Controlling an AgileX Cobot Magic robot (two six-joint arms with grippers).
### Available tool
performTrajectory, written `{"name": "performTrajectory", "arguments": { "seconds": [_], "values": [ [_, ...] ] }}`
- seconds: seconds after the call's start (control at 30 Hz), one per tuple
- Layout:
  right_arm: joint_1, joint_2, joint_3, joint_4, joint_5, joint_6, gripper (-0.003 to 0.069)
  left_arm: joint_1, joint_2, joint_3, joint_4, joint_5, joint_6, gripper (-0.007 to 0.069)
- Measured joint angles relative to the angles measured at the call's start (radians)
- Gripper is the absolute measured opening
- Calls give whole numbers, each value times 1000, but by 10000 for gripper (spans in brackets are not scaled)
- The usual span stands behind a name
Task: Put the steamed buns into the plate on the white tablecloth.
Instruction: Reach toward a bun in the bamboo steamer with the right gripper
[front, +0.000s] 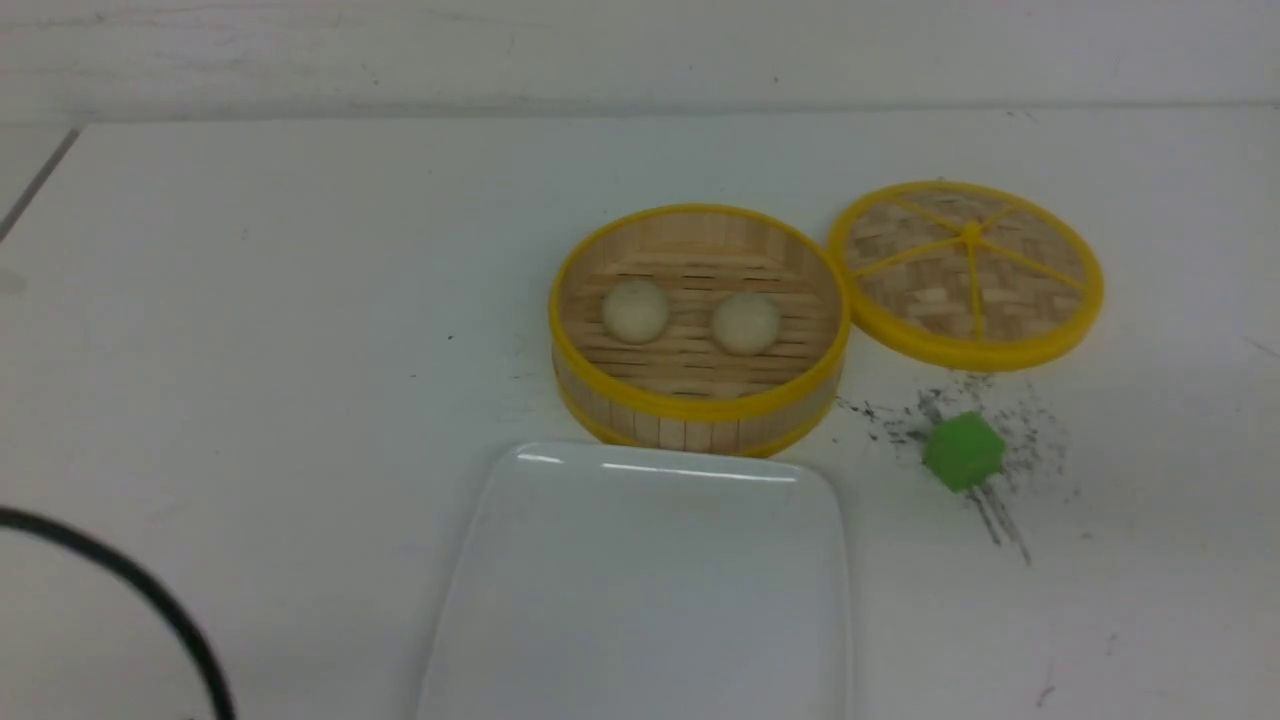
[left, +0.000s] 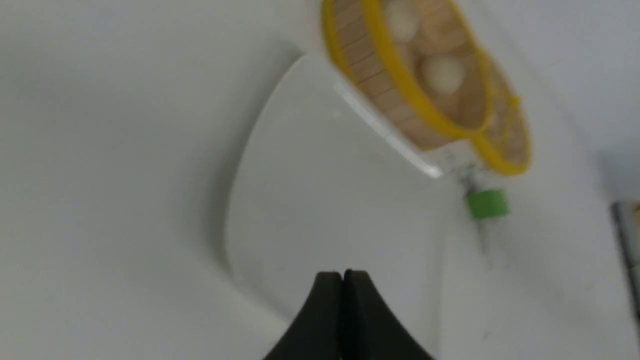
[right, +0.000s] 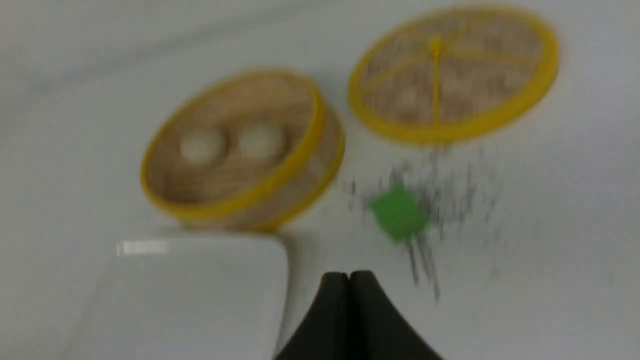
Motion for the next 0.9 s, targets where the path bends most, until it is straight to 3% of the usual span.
{"name": "performTrajectory", "arguments": {
  "seconds": [0.13,0.23,0.37,0.43,0.57,0.63,0.77,0.8,0.9],
  "values": [
    [0,268,-144,-32,245,-86,-1,0,175,-113,82,148,78,2],
    [19,401,-217,22,337,-166,1,0,285,-170,124,188,148,2],
    [160,528,-296,153,364,-261,1,0,414,-204,177,183,197,2],
    [251,586,-355,150,351,-261,1,0,470,-209,182,178,200,2],
    [363,708,-499,39,315,-169,4,0,534,-210,186,171,204,4],
    [424,818,-632,-115,270,-63,14,0,558,-210,192,161,205,8],
    [462,952,-785,-283,244,34,50,0,560,-210,192,142,205,14],
    [475,1036,-874,-350,234,68,90,0,559,-210,192,131,205,17],
    [478,1166,-1004,-402,218,86,181,0,559,-210,193,126,205,20]
  ]
}}
